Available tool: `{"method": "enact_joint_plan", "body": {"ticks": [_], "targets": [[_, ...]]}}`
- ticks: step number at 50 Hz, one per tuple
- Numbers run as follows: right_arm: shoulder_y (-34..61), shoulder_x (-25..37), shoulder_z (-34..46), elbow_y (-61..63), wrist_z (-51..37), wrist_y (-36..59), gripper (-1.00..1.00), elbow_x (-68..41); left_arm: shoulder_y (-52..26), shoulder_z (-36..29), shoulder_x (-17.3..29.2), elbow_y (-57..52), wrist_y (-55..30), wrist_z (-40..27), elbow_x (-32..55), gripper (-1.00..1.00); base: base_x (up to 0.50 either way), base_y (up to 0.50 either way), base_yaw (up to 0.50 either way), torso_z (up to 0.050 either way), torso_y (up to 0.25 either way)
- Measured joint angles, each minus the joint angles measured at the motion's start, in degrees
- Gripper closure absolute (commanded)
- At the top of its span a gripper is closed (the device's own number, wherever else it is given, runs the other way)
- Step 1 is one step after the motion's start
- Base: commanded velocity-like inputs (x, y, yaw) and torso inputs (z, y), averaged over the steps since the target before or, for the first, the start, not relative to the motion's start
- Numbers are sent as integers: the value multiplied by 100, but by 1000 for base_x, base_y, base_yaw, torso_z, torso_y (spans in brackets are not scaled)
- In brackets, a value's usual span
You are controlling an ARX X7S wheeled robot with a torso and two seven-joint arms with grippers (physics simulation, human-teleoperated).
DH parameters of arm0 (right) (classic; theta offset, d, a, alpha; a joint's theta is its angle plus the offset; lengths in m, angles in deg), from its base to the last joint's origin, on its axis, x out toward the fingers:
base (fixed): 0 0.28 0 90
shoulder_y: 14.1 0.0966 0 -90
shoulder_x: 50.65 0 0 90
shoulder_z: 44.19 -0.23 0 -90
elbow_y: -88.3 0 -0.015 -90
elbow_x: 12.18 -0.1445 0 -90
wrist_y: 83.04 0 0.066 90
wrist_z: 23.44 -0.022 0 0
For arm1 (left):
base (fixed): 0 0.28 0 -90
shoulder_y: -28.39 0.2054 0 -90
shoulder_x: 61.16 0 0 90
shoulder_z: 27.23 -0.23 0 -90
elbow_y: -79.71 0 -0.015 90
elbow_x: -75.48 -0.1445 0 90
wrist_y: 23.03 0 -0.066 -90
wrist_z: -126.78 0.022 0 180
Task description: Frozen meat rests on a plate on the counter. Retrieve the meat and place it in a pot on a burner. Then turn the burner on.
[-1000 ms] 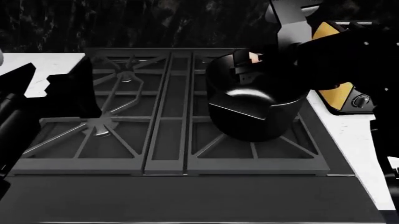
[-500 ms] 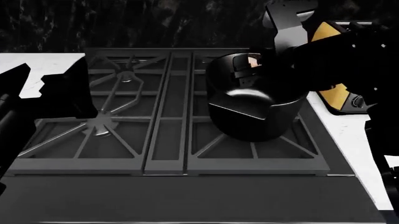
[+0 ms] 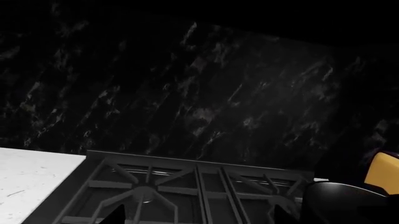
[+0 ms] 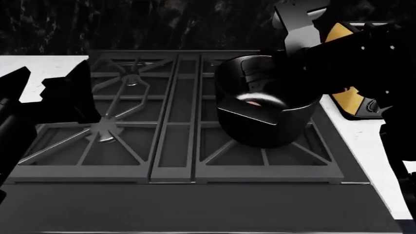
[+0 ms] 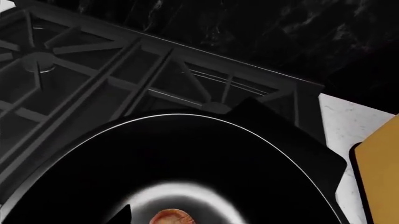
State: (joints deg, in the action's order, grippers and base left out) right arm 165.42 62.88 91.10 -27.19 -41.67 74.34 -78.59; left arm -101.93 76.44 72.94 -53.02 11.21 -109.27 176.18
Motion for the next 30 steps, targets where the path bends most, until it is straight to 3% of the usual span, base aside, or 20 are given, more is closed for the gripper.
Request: {"method": "enact_joint_plan", "body": {"ticks": [14, 30], "targets": [[44, 78, -5, 219, -74, 5, -100, -9, -59, -27, 65, -30, 45, -92, 108, -100, 0, 0, 0, 0, 0], [10, 369, -456, 1211, -790, 99, -100, -446, -357, -199, 223, -147, 157, -467, 534, -100, 0, 0, 0, 0, 0]]}}
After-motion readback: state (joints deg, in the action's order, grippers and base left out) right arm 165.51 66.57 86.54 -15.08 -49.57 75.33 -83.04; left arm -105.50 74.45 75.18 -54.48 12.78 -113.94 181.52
